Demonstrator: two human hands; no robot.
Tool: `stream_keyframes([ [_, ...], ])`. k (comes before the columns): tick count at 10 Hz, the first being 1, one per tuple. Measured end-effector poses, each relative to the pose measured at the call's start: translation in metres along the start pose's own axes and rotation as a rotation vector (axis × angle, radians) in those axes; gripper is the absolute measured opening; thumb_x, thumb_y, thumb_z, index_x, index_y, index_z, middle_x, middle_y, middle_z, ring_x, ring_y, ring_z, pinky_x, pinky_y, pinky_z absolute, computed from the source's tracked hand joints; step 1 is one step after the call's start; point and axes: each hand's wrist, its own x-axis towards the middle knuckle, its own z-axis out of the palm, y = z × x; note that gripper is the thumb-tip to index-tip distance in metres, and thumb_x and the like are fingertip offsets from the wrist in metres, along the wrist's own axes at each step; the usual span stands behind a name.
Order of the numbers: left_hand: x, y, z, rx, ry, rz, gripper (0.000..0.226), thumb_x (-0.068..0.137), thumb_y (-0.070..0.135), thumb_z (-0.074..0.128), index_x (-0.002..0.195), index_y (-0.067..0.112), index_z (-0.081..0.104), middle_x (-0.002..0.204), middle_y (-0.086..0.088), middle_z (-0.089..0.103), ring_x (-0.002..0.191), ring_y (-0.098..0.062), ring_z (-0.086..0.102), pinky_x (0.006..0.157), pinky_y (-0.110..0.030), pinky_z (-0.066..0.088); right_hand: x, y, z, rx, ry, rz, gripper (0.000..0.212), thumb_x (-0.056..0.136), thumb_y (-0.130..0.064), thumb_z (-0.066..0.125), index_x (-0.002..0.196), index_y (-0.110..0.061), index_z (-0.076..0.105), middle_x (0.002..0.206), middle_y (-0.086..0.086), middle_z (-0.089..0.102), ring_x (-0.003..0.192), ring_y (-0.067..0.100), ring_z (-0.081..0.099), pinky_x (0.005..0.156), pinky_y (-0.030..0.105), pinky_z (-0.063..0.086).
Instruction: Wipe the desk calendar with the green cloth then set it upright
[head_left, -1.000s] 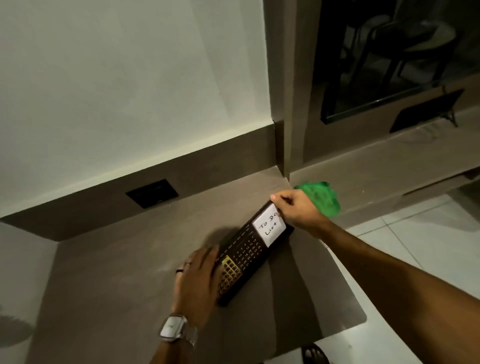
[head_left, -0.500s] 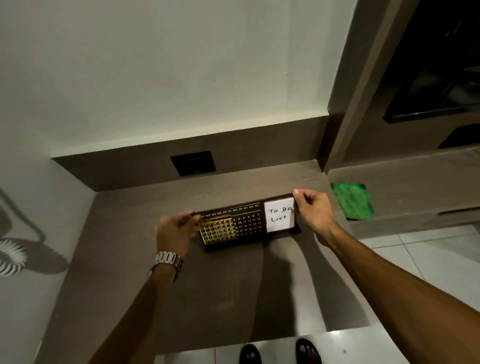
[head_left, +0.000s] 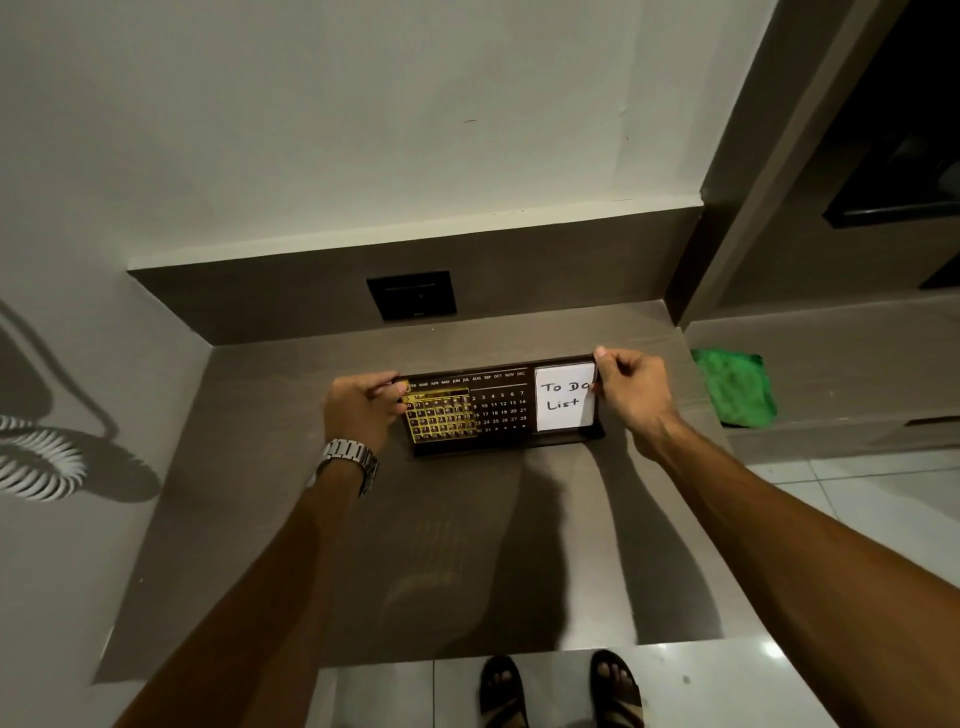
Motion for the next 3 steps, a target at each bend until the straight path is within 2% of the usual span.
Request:
stream_keyframes([
  [2,-0.006,0.003,0.004,0.03,0.034,0.002,0.032,0.089,0.005,0.067,0.12,-0.003,0.066,0.106,-0.024,0.071,0.082,-0.028,0.07,0.074,-0.04,0.06,-0.001,0.0,0.0,0.047,-0.026,-0.01,0.03,0.1,-0.029,0.054,0.079,-0.014,0.069,0.076,0.002,0.075,0.069,0.011,0.073,0.061,0.029,0.059],
  [3,-0.013,0.005,0.0,0.136,0.122,-0.001,0.046,0.088,0.015,0.07,0.13,0.001,0.059,0.112,-0.018,0.068,0.095,-0.027,0.066,0.084,-0.05,0.057,-0.002,-0.006,-0.006,0.128,0.018,-0.014,0.023,0.1,-0.029,0.055,0.083,-0.019,0.068,0.078,-0.001,0.072,0.068,0.012,0.069,0.057,0.022,0.053],
])
